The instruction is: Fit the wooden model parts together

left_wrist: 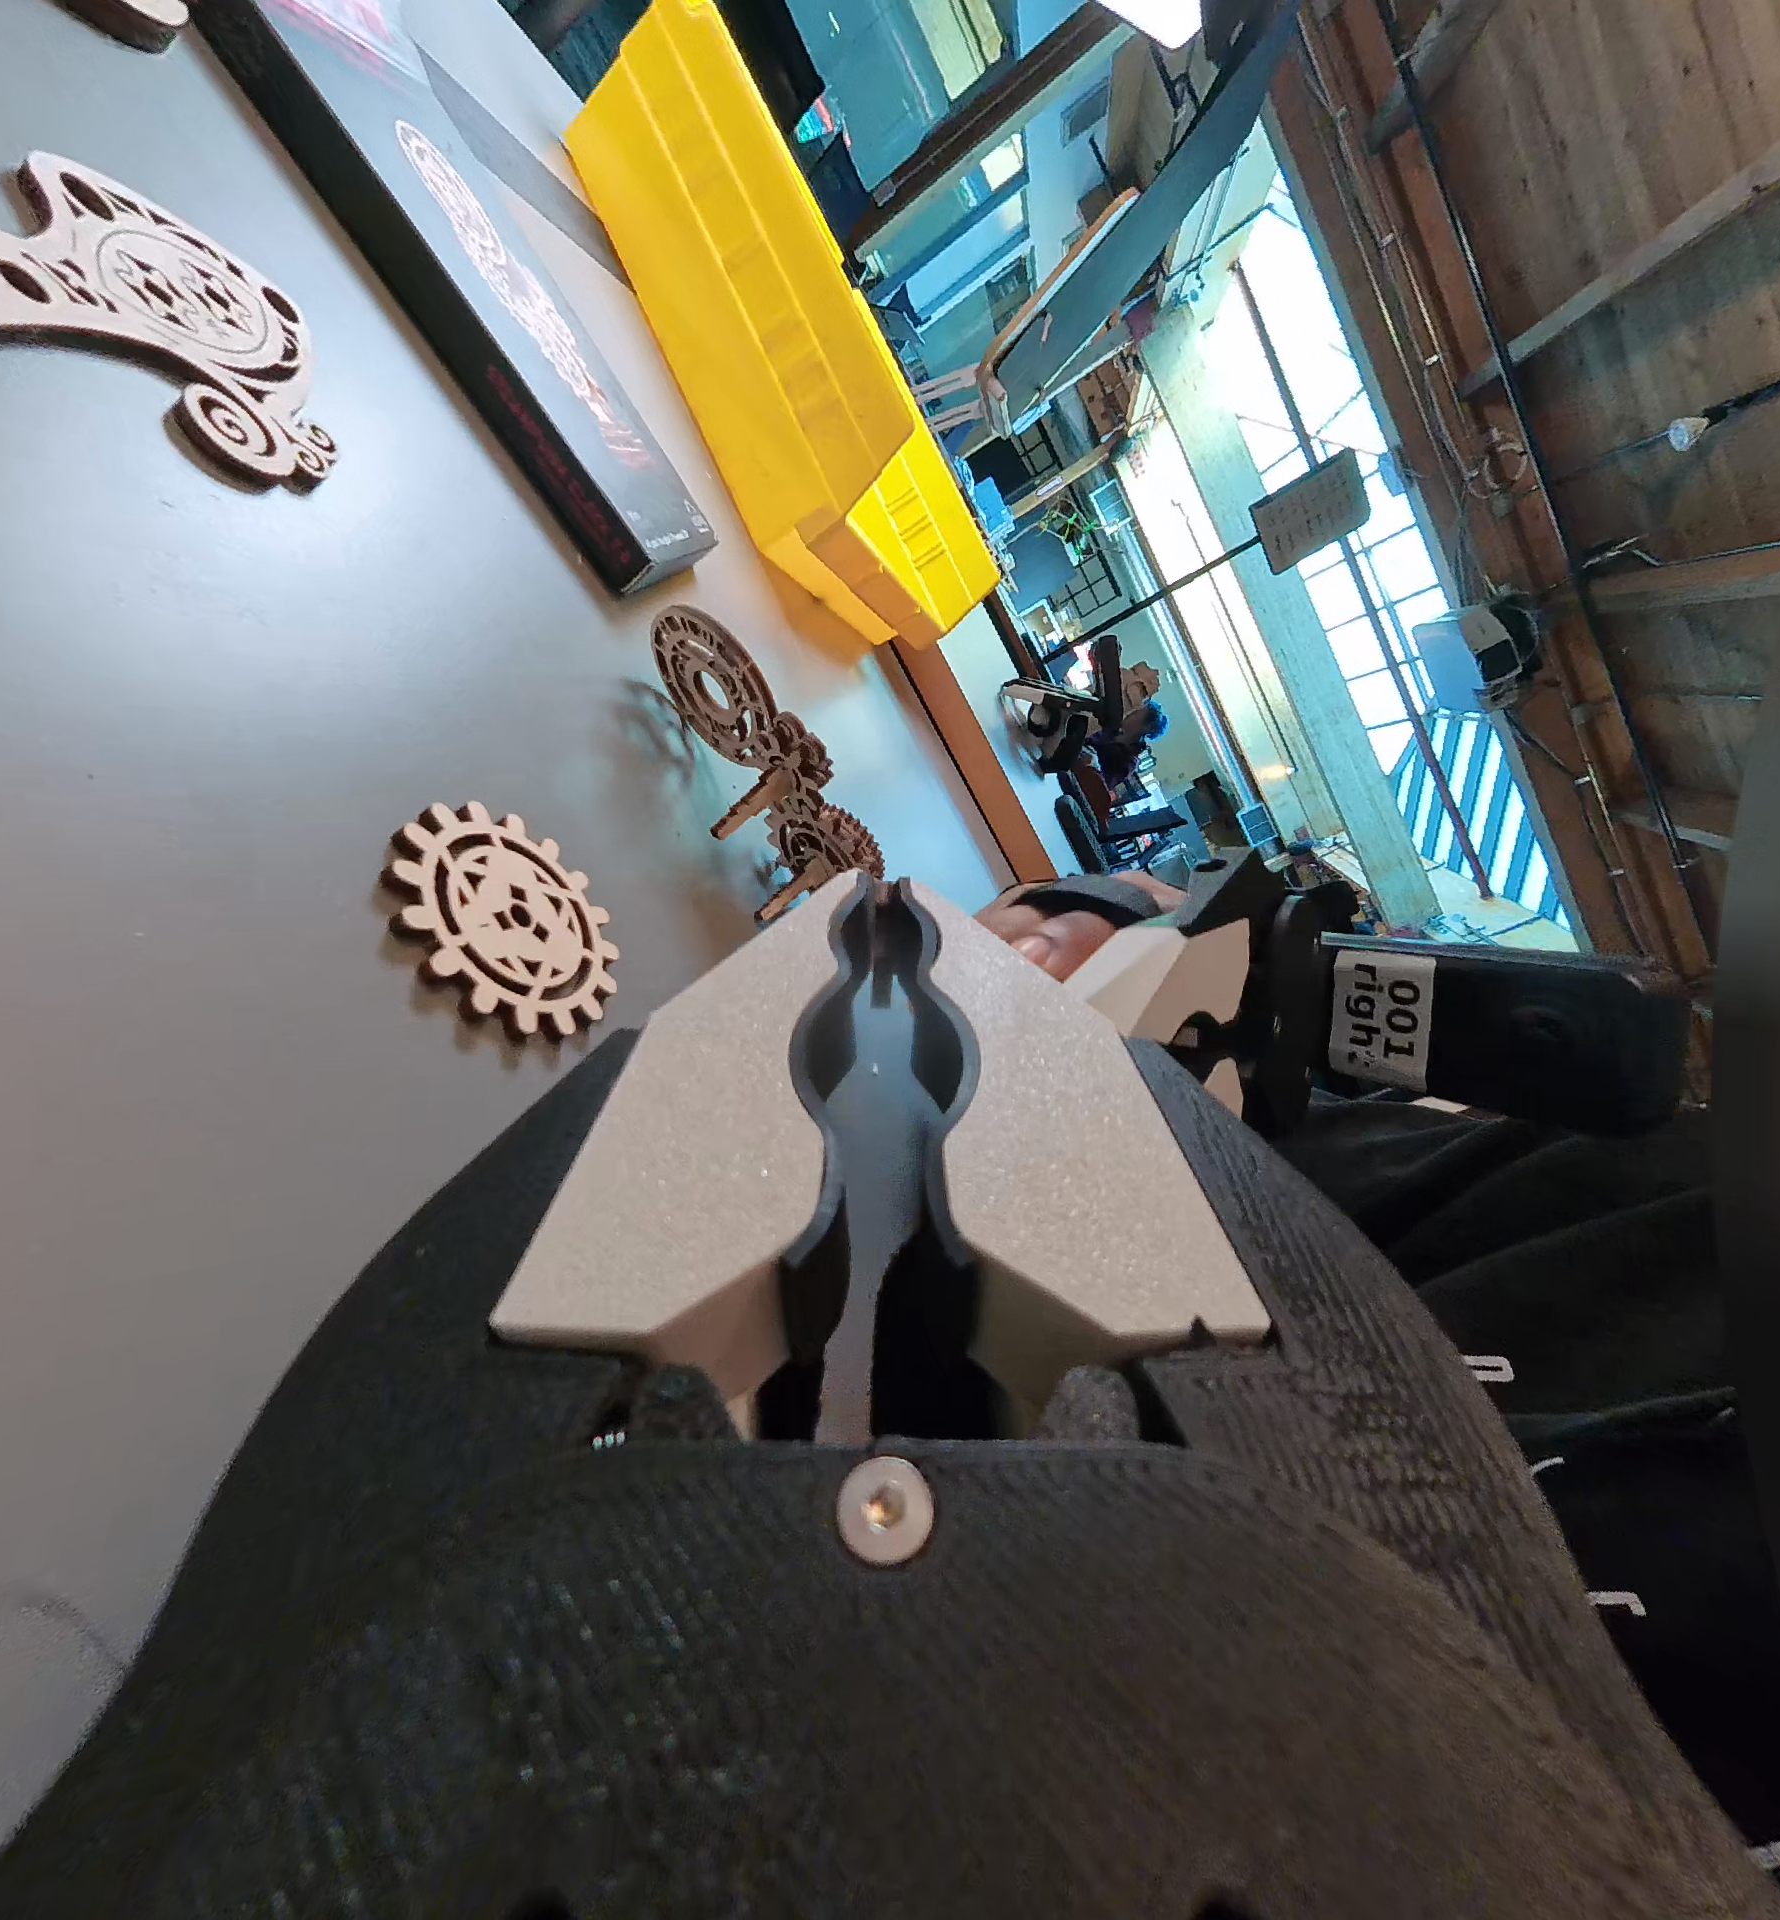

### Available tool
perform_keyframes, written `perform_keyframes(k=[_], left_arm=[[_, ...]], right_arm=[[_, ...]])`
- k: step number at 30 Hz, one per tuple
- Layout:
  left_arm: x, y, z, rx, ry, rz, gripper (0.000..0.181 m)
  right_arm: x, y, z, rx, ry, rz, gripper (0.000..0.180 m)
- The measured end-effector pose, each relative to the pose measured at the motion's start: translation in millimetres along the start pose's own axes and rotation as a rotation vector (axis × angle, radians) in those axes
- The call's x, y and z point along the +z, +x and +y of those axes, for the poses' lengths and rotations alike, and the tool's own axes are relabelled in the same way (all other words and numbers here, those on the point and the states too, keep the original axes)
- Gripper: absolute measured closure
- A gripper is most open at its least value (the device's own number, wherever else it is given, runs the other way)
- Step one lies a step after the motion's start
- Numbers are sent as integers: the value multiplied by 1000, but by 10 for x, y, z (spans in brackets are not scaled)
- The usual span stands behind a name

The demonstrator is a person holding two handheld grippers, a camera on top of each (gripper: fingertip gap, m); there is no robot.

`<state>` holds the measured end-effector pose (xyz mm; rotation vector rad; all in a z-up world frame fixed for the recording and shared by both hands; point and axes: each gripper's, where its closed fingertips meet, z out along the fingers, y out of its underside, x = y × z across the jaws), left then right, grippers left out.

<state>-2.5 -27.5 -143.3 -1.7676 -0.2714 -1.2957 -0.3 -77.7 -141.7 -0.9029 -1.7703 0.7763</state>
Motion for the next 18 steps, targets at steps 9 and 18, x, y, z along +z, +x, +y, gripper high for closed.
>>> perform_keyframes(k=[9,18], left_arm=[[-38,48,-94,-8,69,44,179],[-13,248,-138,-8,117,169,180]], right_arm=[[-41,353,176,199,-22,127,156],[-38,341,90,293,18,87,148]])
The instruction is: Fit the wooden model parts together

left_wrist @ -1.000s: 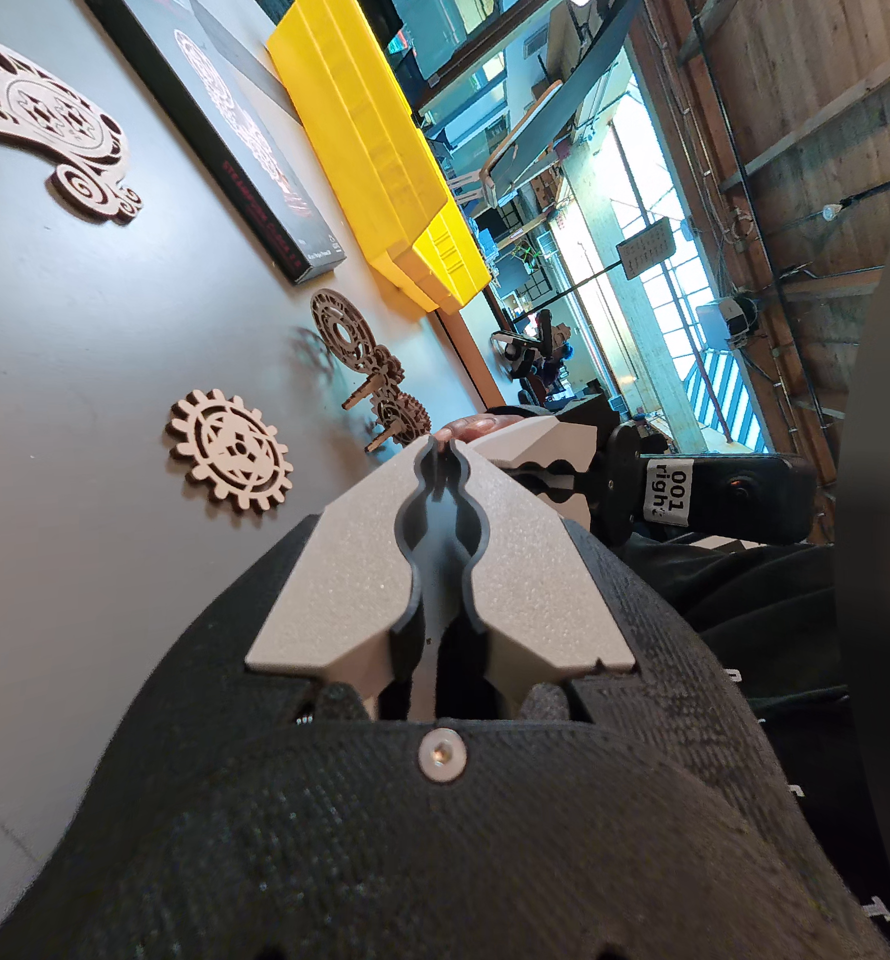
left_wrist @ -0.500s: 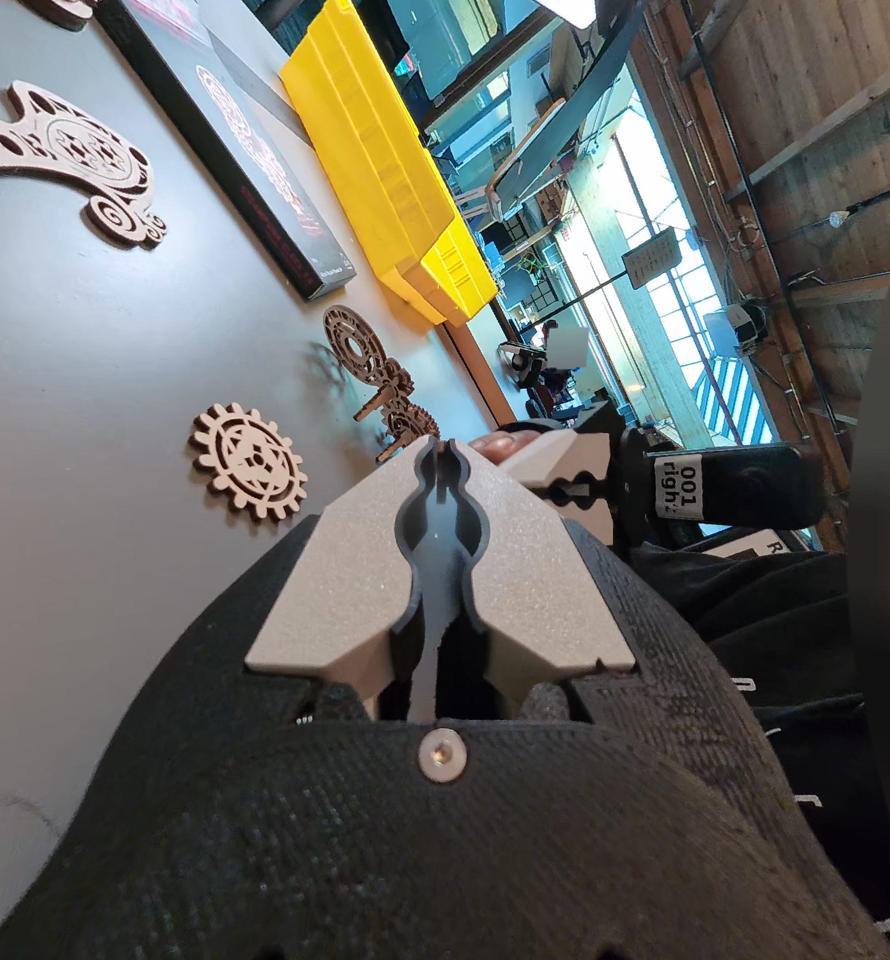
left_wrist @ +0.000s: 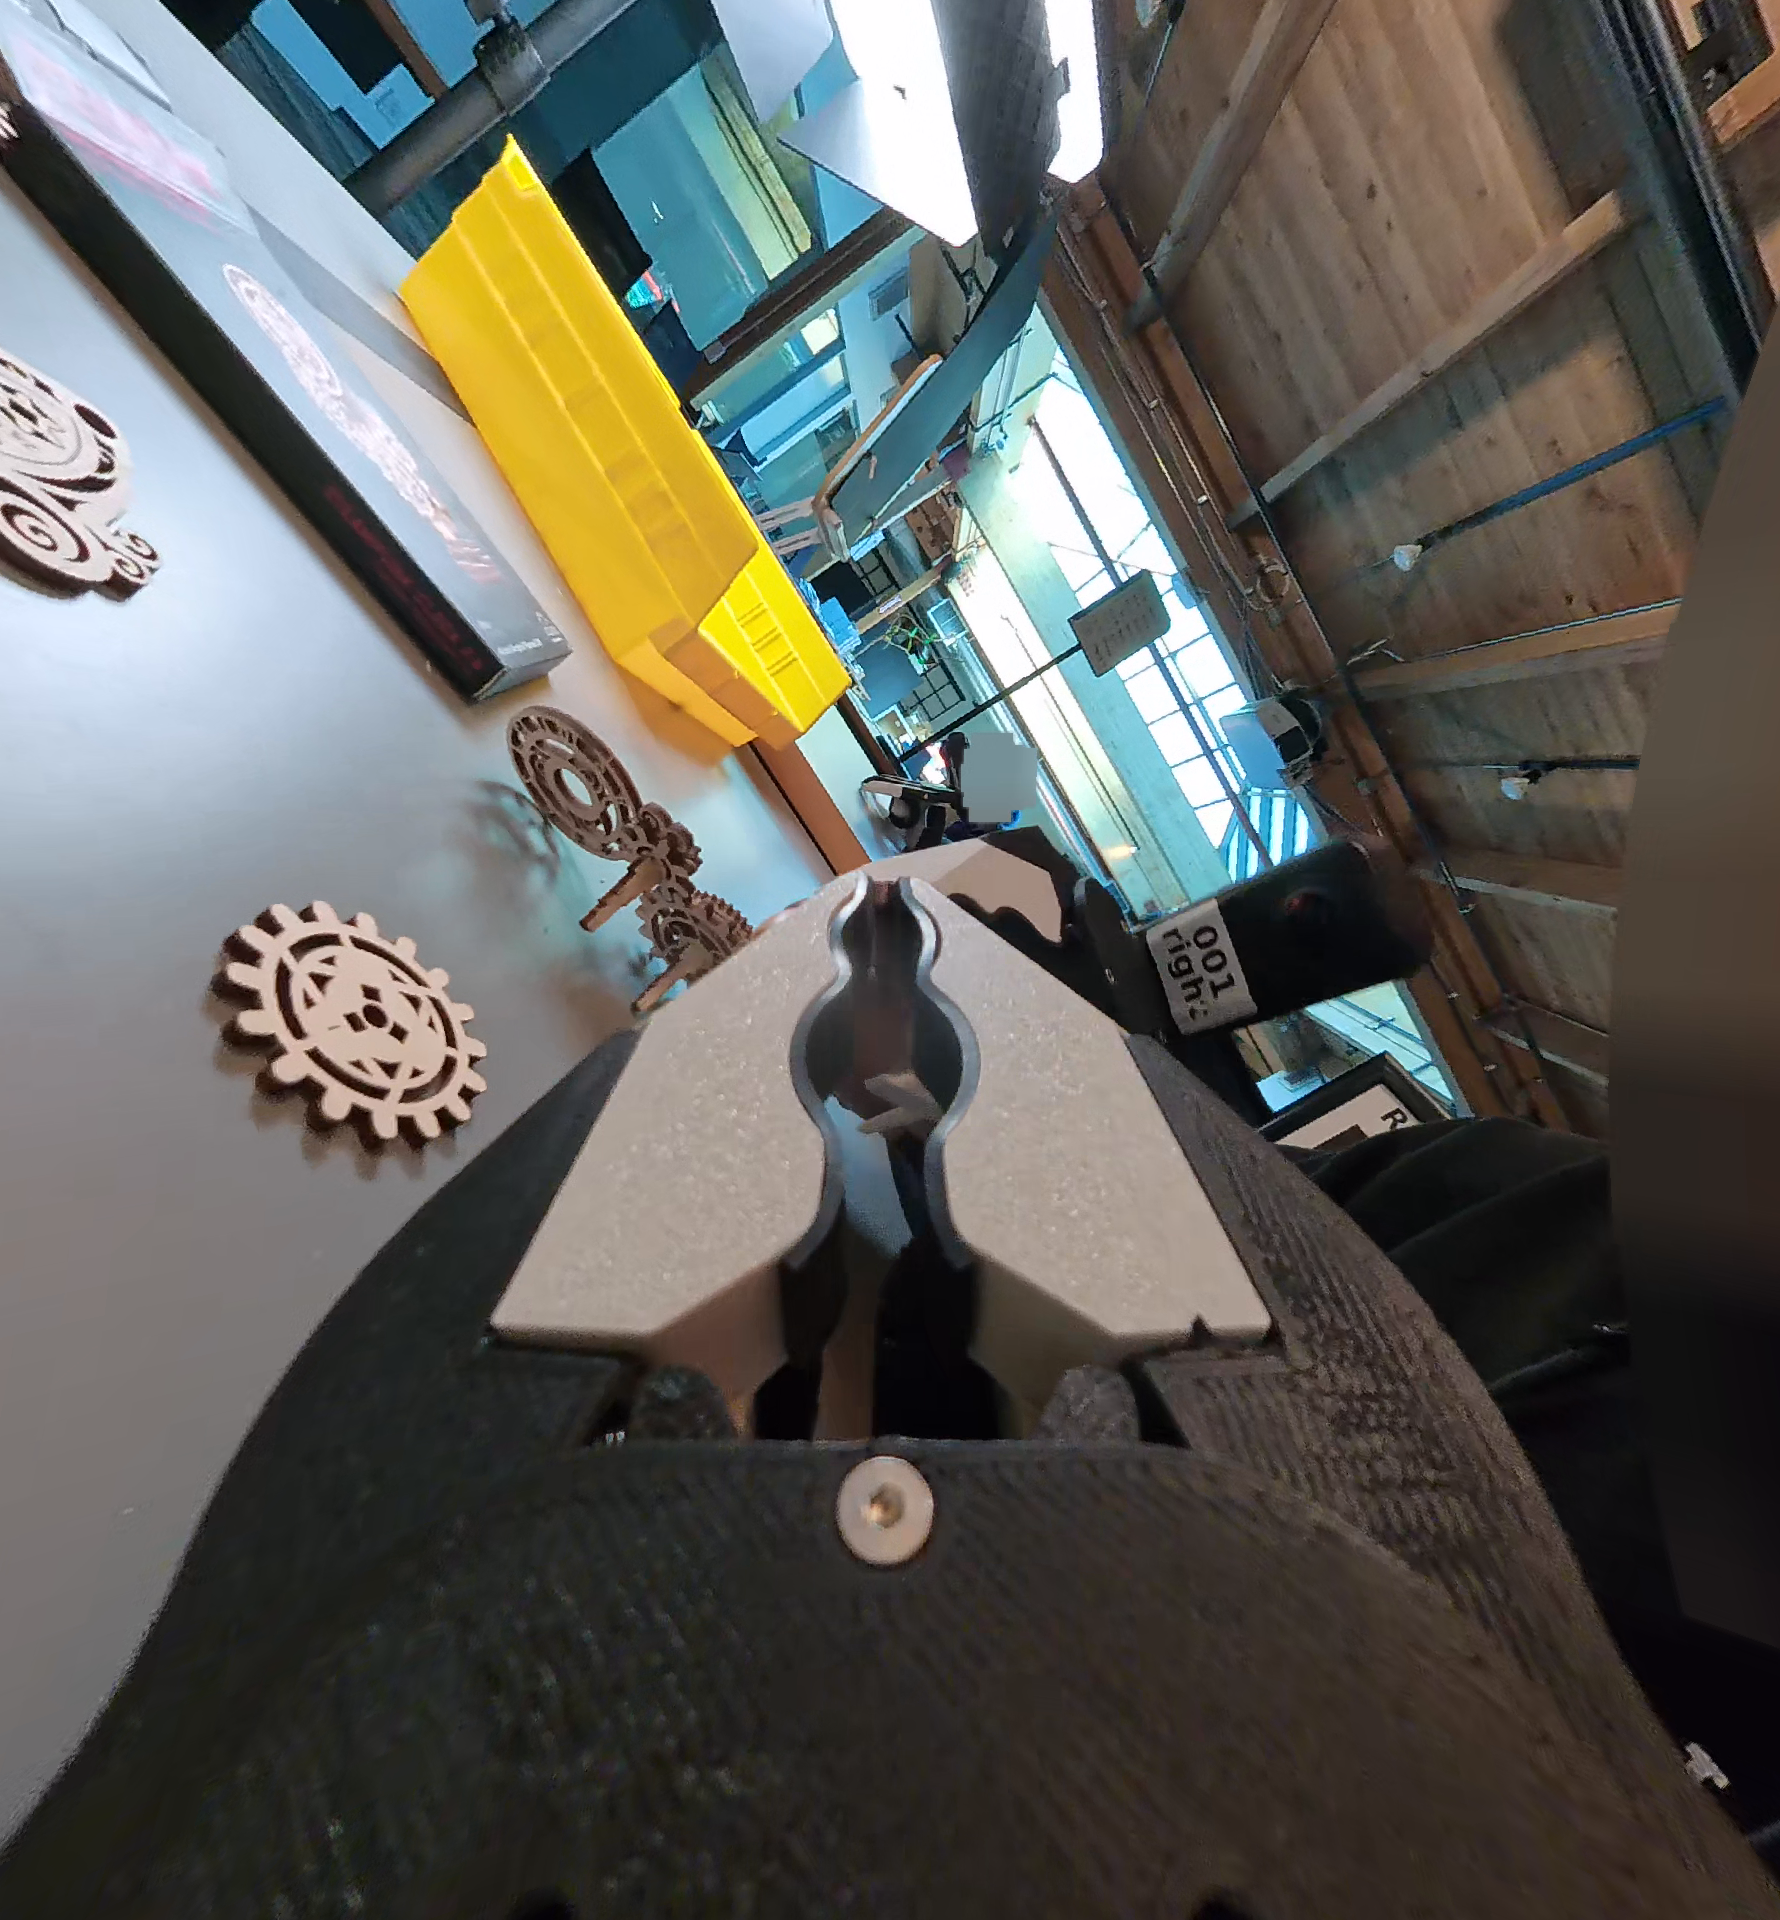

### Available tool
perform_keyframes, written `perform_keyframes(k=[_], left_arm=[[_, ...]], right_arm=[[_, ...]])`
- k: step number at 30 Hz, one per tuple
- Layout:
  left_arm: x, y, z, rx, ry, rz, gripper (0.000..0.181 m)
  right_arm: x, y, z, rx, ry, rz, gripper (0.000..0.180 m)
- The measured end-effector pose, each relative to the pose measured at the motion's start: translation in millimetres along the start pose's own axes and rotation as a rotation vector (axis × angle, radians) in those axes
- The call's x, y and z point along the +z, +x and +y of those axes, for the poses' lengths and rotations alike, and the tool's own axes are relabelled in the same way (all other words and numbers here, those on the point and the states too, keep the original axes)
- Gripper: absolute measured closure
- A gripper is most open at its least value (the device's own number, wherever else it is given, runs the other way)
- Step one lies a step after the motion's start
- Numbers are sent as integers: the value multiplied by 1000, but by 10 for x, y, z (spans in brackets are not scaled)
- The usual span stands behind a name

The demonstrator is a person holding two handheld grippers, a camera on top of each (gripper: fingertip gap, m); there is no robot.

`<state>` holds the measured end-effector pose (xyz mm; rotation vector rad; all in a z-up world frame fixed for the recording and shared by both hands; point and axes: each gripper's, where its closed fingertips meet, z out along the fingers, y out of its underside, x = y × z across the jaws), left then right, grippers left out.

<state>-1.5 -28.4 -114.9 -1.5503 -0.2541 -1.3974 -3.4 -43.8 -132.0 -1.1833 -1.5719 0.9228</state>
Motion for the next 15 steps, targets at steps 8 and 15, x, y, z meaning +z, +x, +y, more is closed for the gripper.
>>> perform_keyframes(k=[8,15], left_arm=[[48,16,60,-18,-17,8,179],[-11,129,40,-15,-40,83,164]], right_arm=[[-6,49,13,-164,-37,101,161],[-146,148,-143,-68,91,65,161]])
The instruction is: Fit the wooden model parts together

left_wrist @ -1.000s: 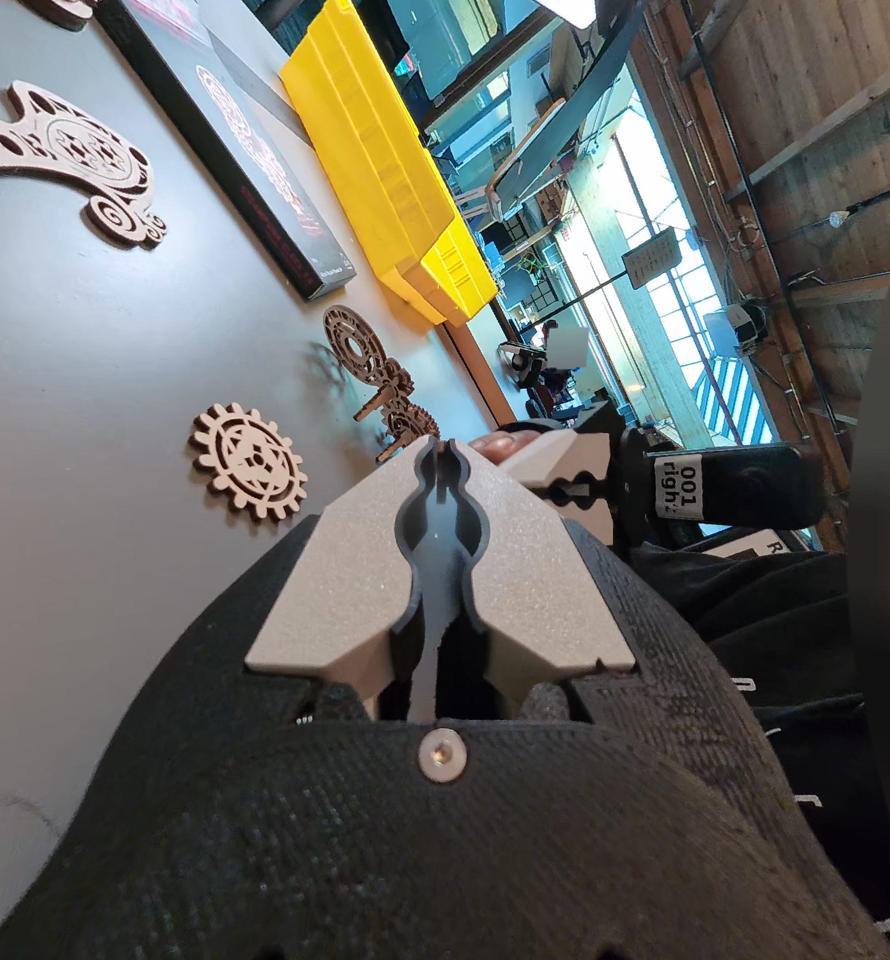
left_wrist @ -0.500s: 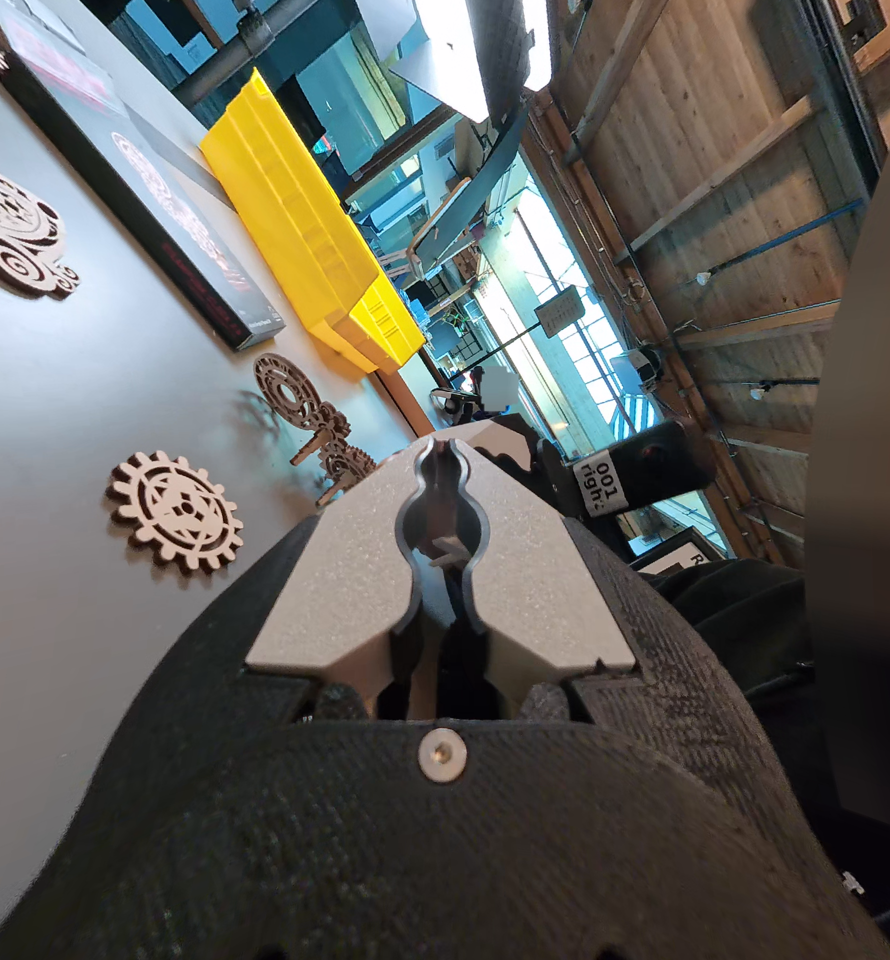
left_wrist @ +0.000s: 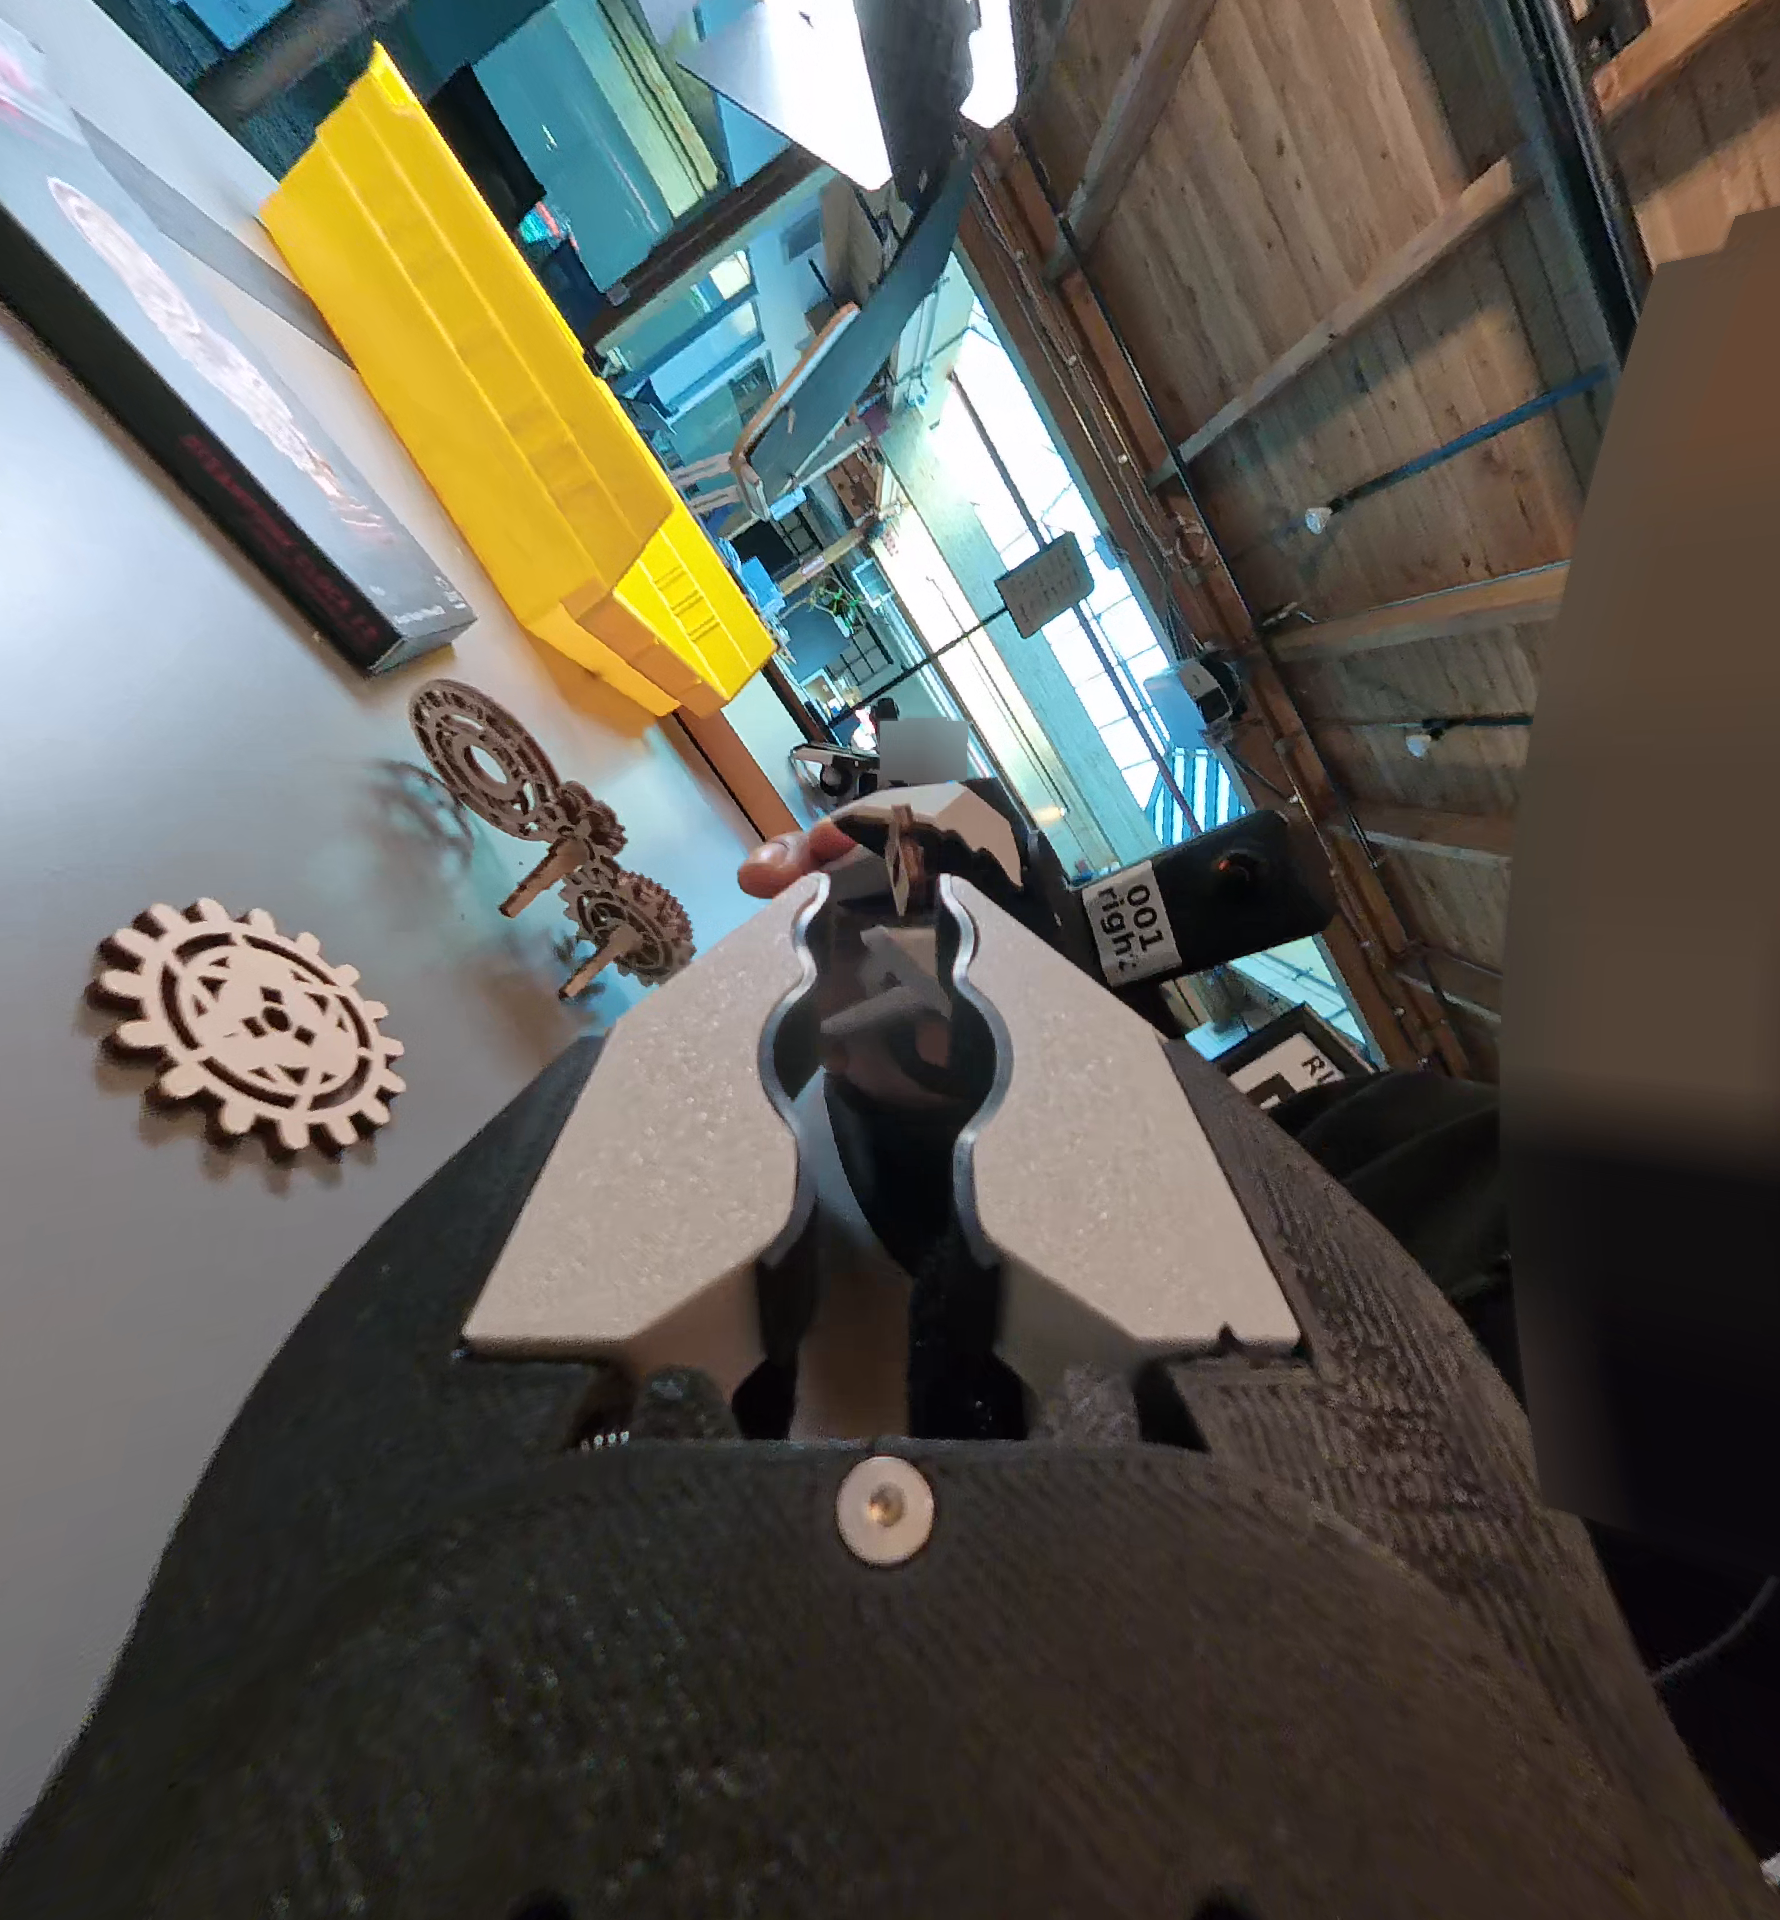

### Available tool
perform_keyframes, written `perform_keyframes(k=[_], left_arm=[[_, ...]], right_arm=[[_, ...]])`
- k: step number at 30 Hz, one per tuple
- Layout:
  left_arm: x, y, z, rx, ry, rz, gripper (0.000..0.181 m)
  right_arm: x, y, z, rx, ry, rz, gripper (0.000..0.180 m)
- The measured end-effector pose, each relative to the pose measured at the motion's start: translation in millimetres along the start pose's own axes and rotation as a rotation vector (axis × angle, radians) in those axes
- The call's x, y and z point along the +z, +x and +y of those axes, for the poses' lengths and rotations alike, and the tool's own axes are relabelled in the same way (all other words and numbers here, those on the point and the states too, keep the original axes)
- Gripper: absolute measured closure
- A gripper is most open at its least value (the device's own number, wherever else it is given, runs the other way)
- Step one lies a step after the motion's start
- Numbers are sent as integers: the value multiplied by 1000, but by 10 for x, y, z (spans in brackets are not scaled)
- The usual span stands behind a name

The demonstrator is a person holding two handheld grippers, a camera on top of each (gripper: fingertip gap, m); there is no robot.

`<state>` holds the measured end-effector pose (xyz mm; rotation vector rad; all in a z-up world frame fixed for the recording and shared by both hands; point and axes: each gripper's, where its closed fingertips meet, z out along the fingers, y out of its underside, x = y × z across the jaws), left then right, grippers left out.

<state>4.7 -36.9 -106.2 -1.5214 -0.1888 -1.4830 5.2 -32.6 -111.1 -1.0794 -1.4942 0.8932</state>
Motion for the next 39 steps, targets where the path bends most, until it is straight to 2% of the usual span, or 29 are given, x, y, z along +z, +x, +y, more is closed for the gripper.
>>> perform_keyframes(k=[4,7,15,17,21,39], left_arm=[[67,52,85,41,-52,8,169],[76,63,118,54,-70,11,180],[34,-5,54,250,-80,-148,180],[11,-40,48,279,-84,-189,179],[12,-53,54,291,-89,-209,179],[42,83,129,443,-149,-163,178]], right_arm=[[-4,-30,-9,-37,14,-5,161],[3,-59,-5,-88,10,-2,161],[-27,-2,-10,-131,14,22,158],[-53,37,-43,-158,24,51,166],[-39,-45,-60,-219,19,40,170],[-79,-114,-90,-105,52,-55,172]])
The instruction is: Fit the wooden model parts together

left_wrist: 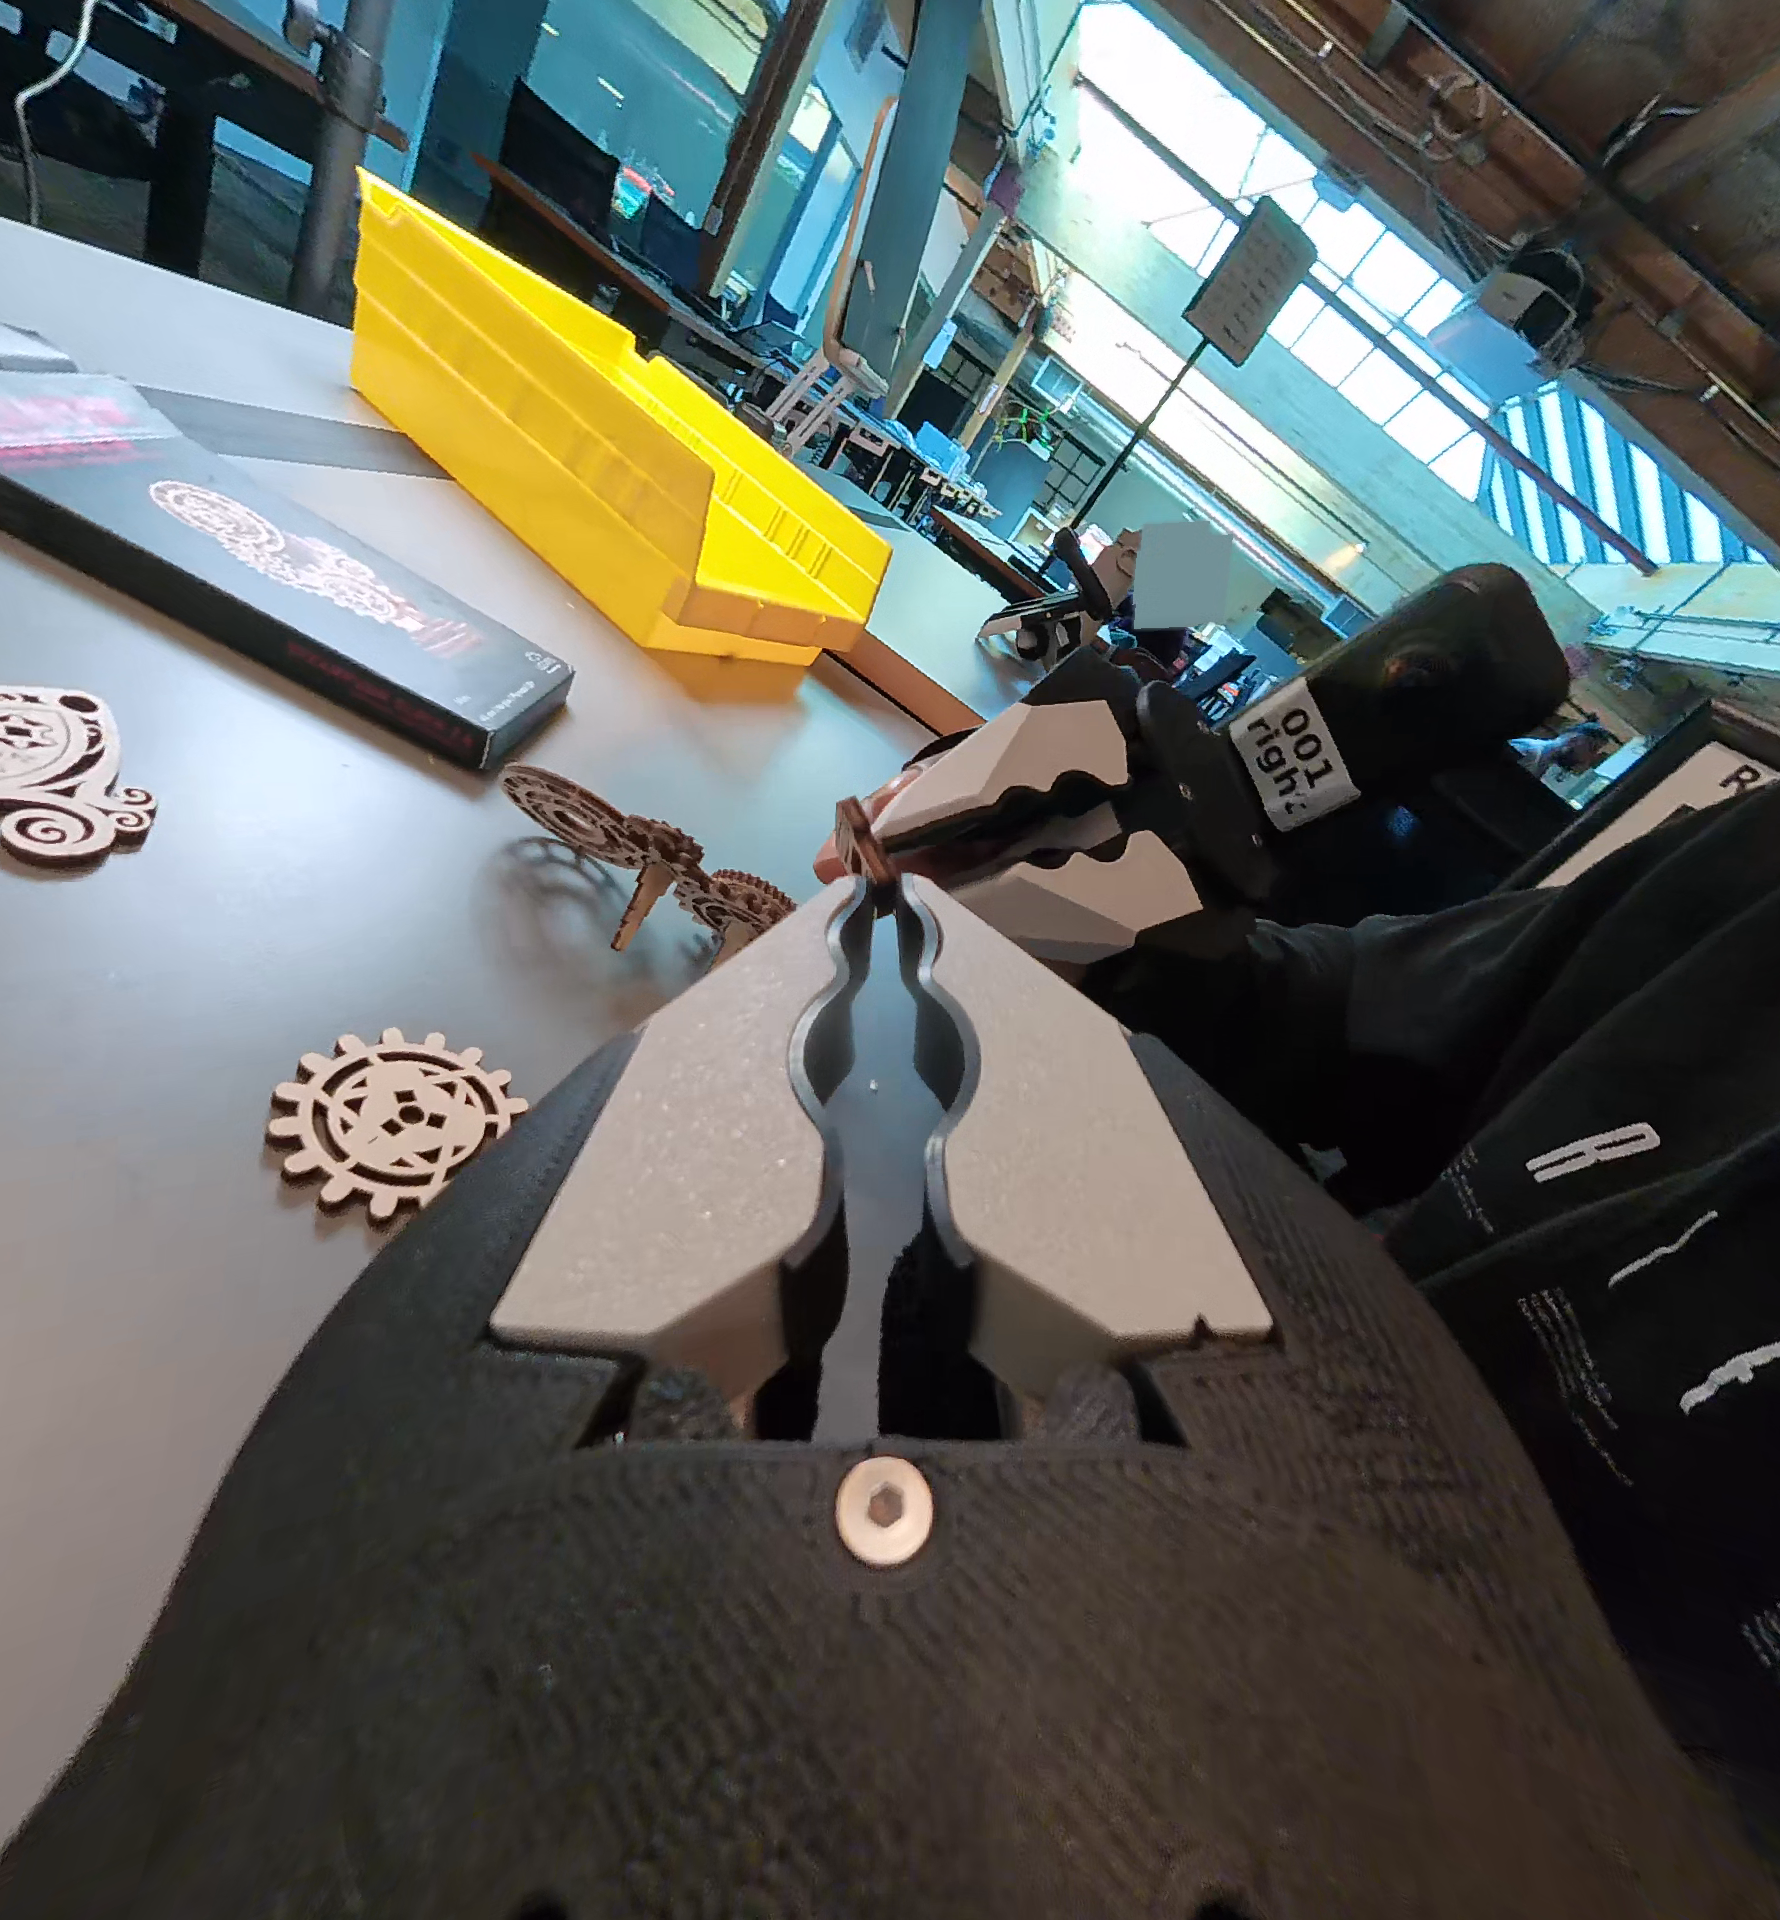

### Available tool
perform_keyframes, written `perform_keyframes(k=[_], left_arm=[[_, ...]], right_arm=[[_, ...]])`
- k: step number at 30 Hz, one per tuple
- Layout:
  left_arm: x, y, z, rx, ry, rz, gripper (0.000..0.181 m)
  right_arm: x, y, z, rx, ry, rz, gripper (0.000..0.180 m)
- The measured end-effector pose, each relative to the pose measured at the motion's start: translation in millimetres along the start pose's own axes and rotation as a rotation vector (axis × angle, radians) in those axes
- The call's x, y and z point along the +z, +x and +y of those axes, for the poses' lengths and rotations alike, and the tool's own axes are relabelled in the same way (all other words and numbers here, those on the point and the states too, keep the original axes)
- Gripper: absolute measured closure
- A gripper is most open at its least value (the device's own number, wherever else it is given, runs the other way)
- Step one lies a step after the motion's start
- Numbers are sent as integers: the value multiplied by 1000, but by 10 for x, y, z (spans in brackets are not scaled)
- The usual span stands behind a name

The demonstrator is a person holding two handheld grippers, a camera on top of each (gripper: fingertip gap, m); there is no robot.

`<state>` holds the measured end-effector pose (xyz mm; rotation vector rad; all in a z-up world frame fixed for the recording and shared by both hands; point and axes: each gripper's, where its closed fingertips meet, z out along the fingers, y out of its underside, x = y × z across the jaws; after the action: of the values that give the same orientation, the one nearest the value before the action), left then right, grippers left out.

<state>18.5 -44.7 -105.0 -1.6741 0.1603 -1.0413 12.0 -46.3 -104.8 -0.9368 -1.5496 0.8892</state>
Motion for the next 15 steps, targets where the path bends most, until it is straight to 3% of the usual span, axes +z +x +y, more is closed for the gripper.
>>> perform_keyframes(k=[10,15], left_arm=[[2,103,25,125,-38,48,178],[16,94,36,164,-50,15,178]], right_arm=[[-82,-19,-51,114,49,-98,180],[-76,-30,-37,64,21,-77,175]])
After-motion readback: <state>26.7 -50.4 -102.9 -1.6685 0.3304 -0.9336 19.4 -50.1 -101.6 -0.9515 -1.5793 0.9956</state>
